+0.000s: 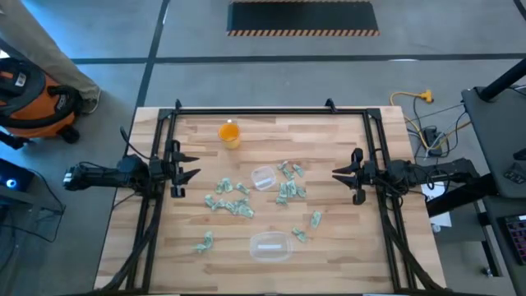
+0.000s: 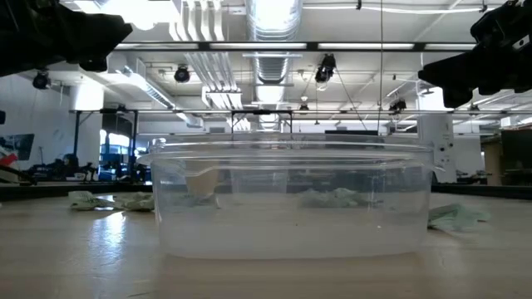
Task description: Pick and place Stevia / Truvia into bins
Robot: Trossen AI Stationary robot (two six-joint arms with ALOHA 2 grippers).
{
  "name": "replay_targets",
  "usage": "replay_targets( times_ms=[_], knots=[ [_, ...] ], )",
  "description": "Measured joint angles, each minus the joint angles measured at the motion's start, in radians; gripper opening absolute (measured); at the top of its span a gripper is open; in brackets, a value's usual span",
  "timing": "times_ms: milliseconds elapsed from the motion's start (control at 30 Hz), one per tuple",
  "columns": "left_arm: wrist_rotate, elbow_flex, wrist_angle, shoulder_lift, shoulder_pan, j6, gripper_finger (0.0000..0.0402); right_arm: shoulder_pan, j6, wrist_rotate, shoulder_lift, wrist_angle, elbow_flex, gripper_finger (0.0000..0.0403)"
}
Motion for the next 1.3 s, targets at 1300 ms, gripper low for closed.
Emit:
replay_targets(
  times_ms=[1300],
  knots=[
    [0.001,0.000,0.000,0.000,0.000,-0.064,0.0145,0.000,0.092,0.000,0.000,0.000,0.000,0.0068]
  ],
)
